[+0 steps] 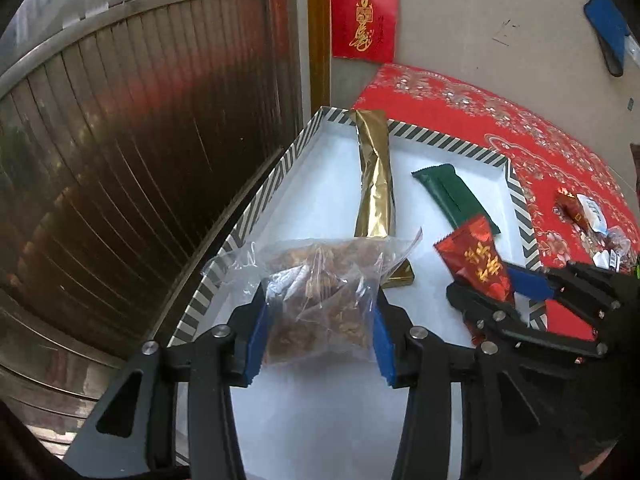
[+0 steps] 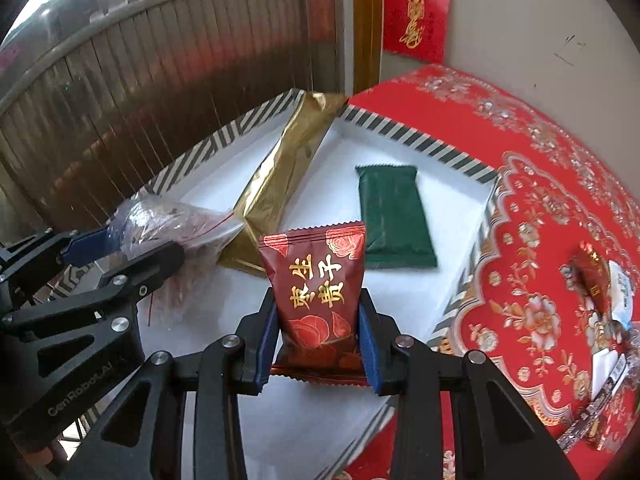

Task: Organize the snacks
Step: 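Carry the nut bag and red candy packet over the white box with both tools, then open both tools to drop the snacks into the box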

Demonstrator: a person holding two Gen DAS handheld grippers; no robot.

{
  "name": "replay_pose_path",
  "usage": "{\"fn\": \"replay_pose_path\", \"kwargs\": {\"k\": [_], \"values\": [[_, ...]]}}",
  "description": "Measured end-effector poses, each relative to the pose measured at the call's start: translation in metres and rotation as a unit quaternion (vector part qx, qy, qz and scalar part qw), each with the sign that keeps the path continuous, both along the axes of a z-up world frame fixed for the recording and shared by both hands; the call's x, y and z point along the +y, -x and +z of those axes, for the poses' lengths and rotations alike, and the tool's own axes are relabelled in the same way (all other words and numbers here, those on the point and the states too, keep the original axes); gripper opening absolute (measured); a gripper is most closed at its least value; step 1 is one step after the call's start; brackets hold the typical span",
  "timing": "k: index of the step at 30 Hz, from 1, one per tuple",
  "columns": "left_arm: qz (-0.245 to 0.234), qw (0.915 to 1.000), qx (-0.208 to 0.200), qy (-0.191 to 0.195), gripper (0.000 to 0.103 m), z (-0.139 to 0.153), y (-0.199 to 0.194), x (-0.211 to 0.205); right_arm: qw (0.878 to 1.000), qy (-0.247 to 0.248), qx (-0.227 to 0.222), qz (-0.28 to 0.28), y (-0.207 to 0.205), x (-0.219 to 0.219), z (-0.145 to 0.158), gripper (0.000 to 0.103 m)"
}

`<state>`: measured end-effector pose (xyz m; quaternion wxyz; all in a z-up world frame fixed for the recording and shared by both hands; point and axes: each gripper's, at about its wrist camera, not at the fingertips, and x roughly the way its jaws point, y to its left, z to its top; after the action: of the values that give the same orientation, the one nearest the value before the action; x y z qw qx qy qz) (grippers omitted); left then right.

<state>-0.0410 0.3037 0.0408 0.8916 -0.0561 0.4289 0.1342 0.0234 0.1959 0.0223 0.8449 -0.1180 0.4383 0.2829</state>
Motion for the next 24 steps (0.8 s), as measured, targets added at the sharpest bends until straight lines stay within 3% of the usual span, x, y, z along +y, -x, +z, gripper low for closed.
{"fn": "replay_pose_path", "kwargs": {"k": [5,7,9,12,14,19,24], "values": [[0.008,0.9999,0.006,0.012,0.056,-0.004,-0.003,0.0,1.0,-0.003,0.007,-0.002,0.003,-0.003,-0.002,0.037],[0.012,0.9998,0.007,0.017,0.065,-0.005,-0.003,0.003,1.0,-0.008,0.012,-0.004,0.003,-0.006,-0.003,0.038],[0.018,0.9994,0.008,0.028,0.071,-0.006,-0.002,0.006,1.0,-0.015,0.011,-0.007,0.004,-0.01,0.0,0.041],[0.034,0.9991,-0.001,0.027,0.081,0.0,0.003,0.009,0.999,-0.038,0.005,-0.006,0.006,-0.018,0.01,0.054],[0.033,0.9991,-0.01,0.025,0.083,0.006,0.007,0.009,0.998,-0.059,-0.004,-0.005,0.012,-0.026,0.021,0.061],[0.024,0.9988,-0.044,-0.002,0.089,0.034,0.017,-0.007,0.996,-0.08,-0.03,-0.008,0.03,-0.046,0.041,0.061],[-0.017,0.9976,-0.067,0.007,0.091,0.055,0.02,-0.04,0.996,-0.076,-0.04,-0.032,0.039,-0.081,0.047,0.064]]}}
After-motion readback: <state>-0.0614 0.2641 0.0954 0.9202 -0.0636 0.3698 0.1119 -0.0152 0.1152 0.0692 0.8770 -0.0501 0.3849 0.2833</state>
